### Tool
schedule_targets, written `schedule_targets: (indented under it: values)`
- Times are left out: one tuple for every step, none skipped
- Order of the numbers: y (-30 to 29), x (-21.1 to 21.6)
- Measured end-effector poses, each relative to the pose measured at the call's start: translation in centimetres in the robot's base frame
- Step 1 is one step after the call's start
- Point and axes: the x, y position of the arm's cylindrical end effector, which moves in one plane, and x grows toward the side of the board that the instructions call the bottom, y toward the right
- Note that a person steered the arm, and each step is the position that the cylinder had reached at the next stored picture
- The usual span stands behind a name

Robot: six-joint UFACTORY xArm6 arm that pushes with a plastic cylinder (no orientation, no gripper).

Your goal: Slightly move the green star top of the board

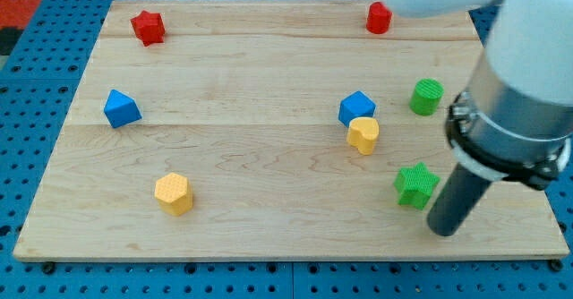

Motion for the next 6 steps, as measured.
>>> schedule_targets:
  values:
    - [1.7, -2.0]
    - [0.5, -4.4]
    - [0.3, -6.8]
    - [-1.0, -8.4]
    - [1.4, -8.4]
    - [1.7, -8.4]
